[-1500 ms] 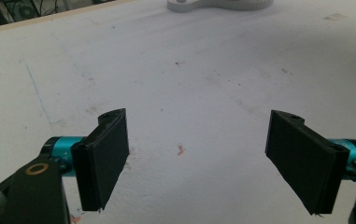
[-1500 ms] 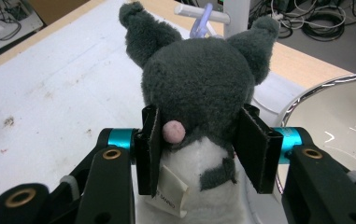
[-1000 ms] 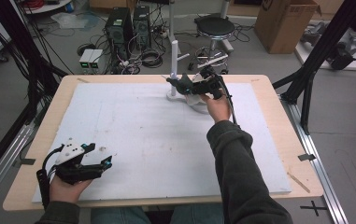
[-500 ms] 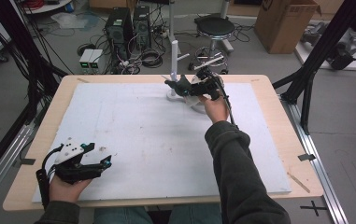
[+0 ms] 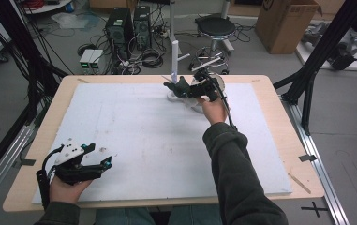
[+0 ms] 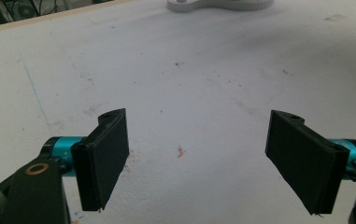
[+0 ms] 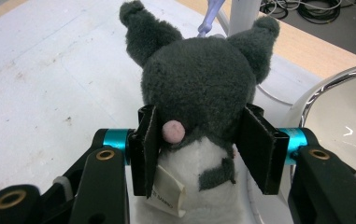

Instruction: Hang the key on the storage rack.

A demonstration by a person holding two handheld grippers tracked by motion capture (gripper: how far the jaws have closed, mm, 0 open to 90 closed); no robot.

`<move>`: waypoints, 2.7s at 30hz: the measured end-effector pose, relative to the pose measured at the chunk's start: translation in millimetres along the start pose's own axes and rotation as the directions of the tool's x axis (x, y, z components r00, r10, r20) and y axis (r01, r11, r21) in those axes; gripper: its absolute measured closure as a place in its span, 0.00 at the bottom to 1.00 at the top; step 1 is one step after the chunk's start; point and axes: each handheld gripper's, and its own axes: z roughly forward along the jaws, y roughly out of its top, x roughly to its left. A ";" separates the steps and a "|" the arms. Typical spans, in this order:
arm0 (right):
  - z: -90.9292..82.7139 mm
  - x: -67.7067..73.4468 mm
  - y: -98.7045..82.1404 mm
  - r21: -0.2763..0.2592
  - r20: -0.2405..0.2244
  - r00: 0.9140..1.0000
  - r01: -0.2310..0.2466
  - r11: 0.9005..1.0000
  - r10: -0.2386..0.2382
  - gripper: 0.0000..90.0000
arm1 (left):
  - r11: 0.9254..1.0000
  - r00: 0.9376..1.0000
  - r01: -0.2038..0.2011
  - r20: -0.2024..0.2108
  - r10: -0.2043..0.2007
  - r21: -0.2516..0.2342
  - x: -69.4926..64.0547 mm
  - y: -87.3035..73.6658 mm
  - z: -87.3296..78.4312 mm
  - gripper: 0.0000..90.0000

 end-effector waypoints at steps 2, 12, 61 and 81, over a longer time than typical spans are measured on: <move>1.0 -0.3 -0.2 0.004 0.004 1.000 0.003 1.000 -0.003 0.56 | 1.000 1.000 0.000 -0.005 0.000 0.003 0.2 -0.1 -0.5 0.24; 5.4 -2.9 -1.4 0.001 -0.005 0.999 -0.035 0.999 0.035 0.47 | 1.000 1.000 0.005 -0.005 -0.005 -0.001 0.3 -0.8 -2.3 0.24; -46.0 -3.8 -17.6 -0.100 -0.066 0.995 -0.081 0.992 0.075 0.24 | 1.000 1.000 -0.003 -0.003 0.003 0.006 -1.1 -0.9 -1.2 0.24; -52.6 -3.0 -28.5 -0.125 -0.049 0.996 -0.084 0.989 0.078 0.16 | 1.000 1.000 0.000 -0.004 0.000 0.007 -0.1 -0.6 -1.0 0.24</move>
